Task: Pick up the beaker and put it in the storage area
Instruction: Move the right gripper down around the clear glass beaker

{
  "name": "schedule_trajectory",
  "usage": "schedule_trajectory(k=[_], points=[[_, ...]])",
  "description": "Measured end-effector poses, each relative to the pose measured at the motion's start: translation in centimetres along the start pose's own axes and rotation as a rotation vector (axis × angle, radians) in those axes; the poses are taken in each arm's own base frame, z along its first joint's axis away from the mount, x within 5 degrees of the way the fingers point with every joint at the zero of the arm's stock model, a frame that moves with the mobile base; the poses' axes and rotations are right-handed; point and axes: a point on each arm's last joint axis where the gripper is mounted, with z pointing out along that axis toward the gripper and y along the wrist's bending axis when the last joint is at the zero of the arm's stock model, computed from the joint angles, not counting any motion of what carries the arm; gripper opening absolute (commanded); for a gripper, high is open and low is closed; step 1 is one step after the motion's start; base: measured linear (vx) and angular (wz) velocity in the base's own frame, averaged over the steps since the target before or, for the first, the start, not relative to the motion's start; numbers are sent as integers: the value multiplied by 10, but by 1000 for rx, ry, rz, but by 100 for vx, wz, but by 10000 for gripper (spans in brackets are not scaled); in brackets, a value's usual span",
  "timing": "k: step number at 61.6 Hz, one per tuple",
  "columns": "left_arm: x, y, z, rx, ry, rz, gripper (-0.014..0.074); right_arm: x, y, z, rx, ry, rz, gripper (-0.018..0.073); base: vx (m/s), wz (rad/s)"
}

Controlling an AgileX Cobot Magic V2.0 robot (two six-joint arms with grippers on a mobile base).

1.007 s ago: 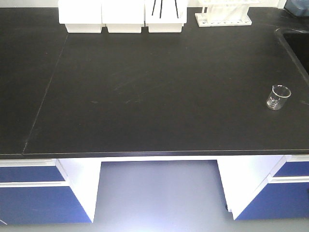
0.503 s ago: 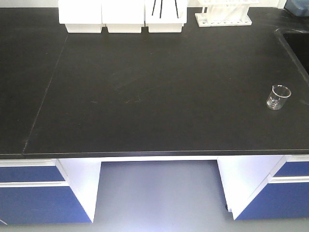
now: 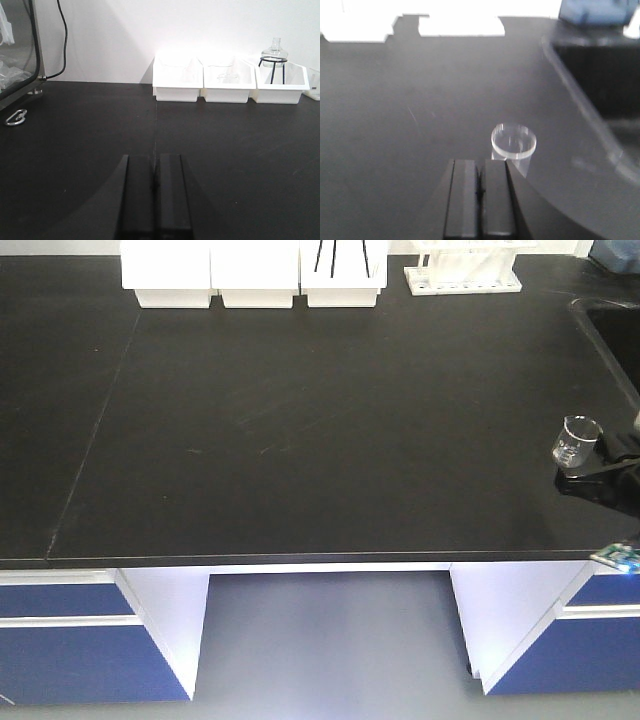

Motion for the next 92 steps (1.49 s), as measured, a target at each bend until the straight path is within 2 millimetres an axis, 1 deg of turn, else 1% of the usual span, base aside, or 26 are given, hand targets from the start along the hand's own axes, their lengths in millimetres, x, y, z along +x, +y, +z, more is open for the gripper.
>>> schedule_trajectory(k=[6, 10, 16, 28, 34, 39, 53, 59, 72, 79, 85, 92], points=[[0, 0, 0, 0, 0, 0, -8, 15, 0, 13, 4, 64, 6, 93, 0, 0], [0, 0, 0, 0, 0, 0, -8, 24, 0, 19, 4, 101, 6, 146, 0, 0], [0, 0, 0, 0, 0, 0, -8, 32, 0, 26, 6, 121, 1, 267, 0, 0], [0, 0, 0, 0, 0, 0, -8, 36, -3, 35, 35, 62, -27, 536, 0, 0], [0, 0, 0, 0, 0, 0, -8, 41, -7, 43, 81, 41, -17, 618, 0, 0], [0, 0, 0, 0, 0, 0, -8, 50, -9, 50, 107, 47, -18, 626, 0, 0], [0, 0, 0, 0, 0, 0, -8, 70, -11, 64, 129, 43, -49, 592, 0, 0], [0, 0, 0, 0, 0, 0, -8, 72, -11, 78, 134, 17, -55, 589, 0, 0], [0, 0, 0, 0, 0, 0, -8, 74, -13, 115, 161, 18, -33, 589, 0, 0], [0, 0, 0, 0, 0, 0, -8, 73, -14, 131, 175, 17, -19, 589, 0, 0], [0, 0, 0, 0, 0, 0, -8, 72, -16, 146, 183, 18, -8, 589, 0, 0], [0, 0, 0, 0, 0, 0, -8, 70, -24, 161, 201, 22, 11, 589, 0, 0]])
